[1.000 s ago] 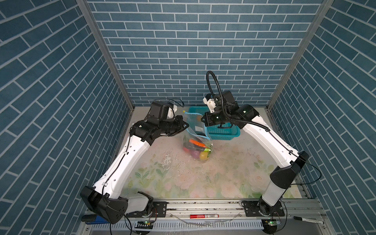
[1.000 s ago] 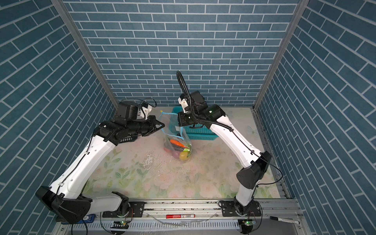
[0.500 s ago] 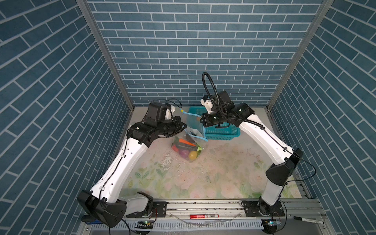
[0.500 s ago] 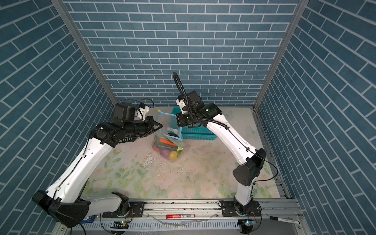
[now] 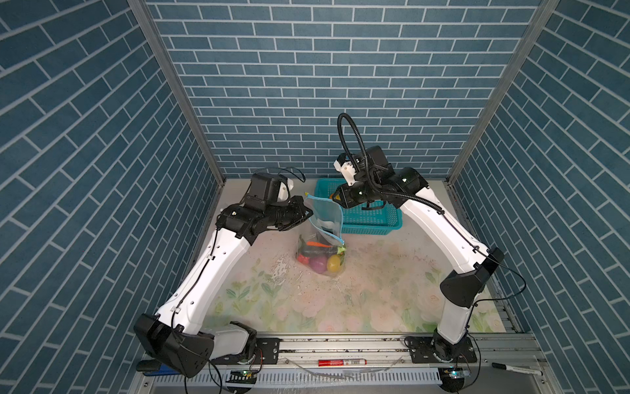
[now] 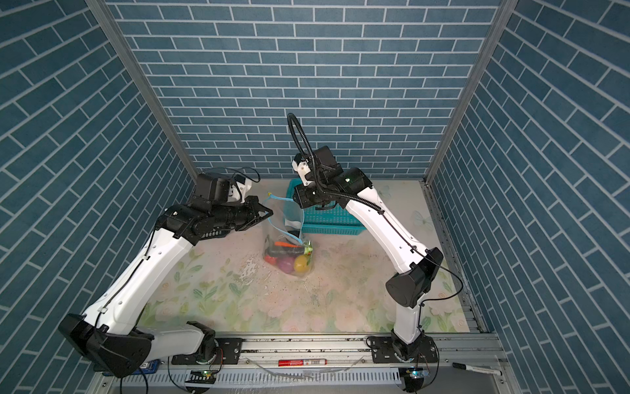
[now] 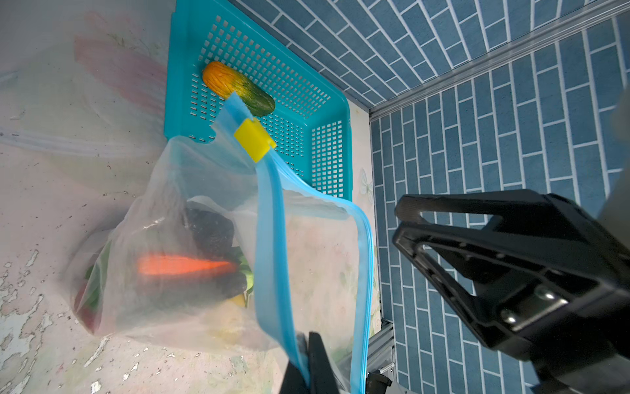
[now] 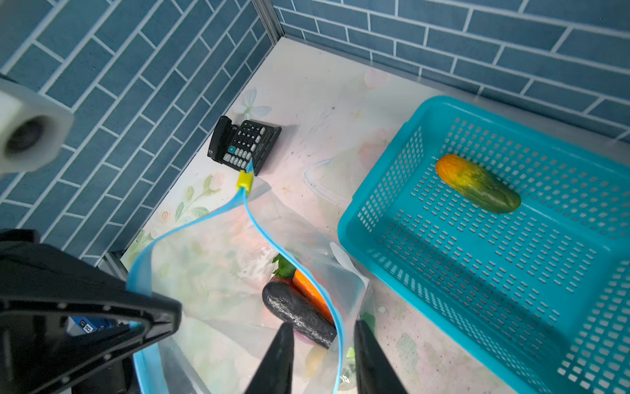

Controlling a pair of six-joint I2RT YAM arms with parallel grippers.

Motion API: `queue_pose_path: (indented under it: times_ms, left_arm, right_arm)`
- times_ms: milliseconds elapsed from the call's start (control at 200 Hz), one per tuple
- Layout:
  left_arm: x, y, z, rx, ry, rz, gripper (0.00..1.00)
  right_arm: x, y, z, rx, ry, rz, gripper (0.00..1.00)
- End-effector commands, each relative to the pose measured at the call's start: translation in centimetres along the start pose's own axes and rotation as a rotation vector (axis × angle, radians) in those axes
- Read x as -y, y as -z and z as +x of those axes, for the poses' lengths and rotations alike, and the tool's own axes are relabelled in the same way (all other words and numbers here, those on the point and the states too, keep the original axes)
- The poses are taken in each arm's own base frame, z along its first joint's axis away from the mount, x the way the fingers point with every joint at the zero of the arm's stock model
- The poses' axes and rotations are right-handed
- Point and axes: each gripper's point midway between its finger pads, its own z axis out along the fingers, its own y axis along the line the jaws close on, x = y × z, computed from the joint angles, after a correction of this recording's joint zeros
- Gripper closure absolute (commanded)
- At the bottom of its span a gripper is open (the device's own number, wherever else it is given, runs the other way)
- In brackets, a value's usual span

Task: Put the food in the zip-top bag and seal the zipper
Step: 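Raise the right gripper out of the bag mouth, then move the right gripper over the papaya in the basket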

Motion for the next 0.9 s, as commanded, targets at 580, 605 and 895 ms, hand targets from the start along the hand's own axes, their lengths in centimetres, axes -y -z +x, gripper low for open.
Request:
queue_pose_path:
  times_ms: [580, 605, 895]
  left_arm:
    - [0.4, -0.1, -0.6, 0.021, -0.036, 0.029, 1.0]
    - [0.4, -0.1, -0.6, 0.021, -0.034, 0.03, 1.0]
    - [0.0, -0.1, -0.6, 0.023, -0.023, 0.013, 1.0]
  right_arm:
    - [11.5, -2.1, -4.5, 0.111, 0.41, 0.178, 0.56]
    - [12.2, -2.4, -4.4, 0.107, 0.402, 0.185, 0.56]
    - [18.1, -7.9, -2.5, 0.025, 0.466, 0.149, 0.54]
